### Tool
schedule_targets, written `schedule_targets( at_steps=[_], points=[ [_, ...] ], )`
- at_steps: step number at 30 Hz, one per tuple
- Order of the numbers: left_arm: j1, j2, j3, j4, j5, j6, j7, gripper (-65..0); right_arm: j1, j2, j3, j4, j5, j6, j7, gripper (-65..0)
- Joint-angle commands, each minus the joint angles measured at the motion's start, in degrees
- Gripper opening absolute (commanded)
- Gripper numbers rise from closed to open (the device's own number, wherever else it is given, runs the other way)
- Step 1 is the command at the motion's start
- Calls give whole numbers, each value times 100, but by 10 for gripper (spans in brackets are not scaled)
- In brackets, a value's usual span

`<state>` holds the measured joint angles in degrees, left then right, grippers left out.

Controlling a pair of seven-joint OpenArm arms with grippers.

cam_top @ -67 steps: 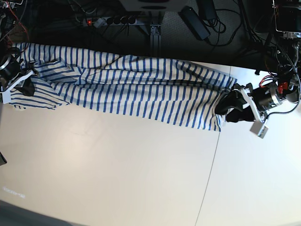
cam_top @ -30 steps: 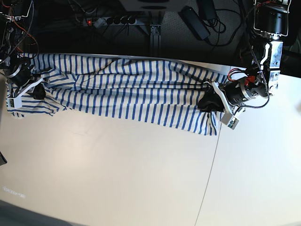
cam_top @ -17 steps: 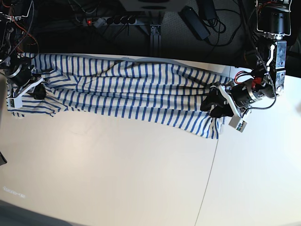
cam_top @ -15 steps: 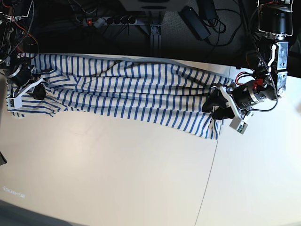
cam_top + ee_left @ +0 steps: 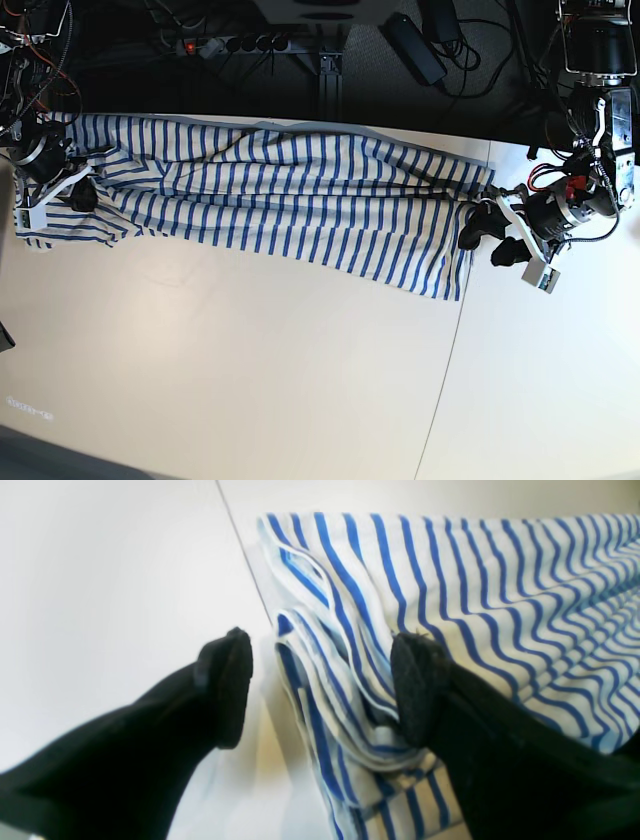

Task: Fold the T-shirt properly
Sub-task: 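Grasp the folded shirt end with the left gripper, then drag the grasped shirt end with the left gripper toward the right gripper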

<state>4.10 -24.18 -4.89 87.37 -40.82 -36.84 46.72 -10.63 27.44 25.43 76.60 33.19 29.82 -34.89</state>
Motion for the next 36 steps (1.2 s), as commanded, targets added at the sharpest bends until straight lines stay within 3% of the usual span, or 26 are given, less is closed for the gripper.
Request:
schedule_targets(
  at_steps=[1, 4, 16, 22, 29, 34, 36],
  points=[
    [-87, -70, -37, 48, -96, 61, -105, -188, -4, 96, 35, 11, -146, 404, -116, -650],
    [-87, -70, -39, -48, -92, 190, -96, -188, -4, 96, 35, 11, -144, 404, -116, -650],
    [-87, -24, 39, -761, -376, 192, 210, -188, -4, 96, 35, 11, -125, 404, -116, -650],
    [-46, 127, 48, -765, -870, 188, 732, -188, -2, 96, 35, 11, -122, 404, -114, -650],
    [212, 315, 474, -765, -802, 190, 699, -189, -2, 94, 35, 11, -122, 404, -114, -650],
    [208, 326, 765, -765, -756, 188, 212, -194, -2, 96, 35, 11, -120, 402, -114, -650],
    [208, 323, 765, -765, -752, 188, 46, -279, -4, 96, 35, 11, -120, 404, -116, -650]
  ],
)
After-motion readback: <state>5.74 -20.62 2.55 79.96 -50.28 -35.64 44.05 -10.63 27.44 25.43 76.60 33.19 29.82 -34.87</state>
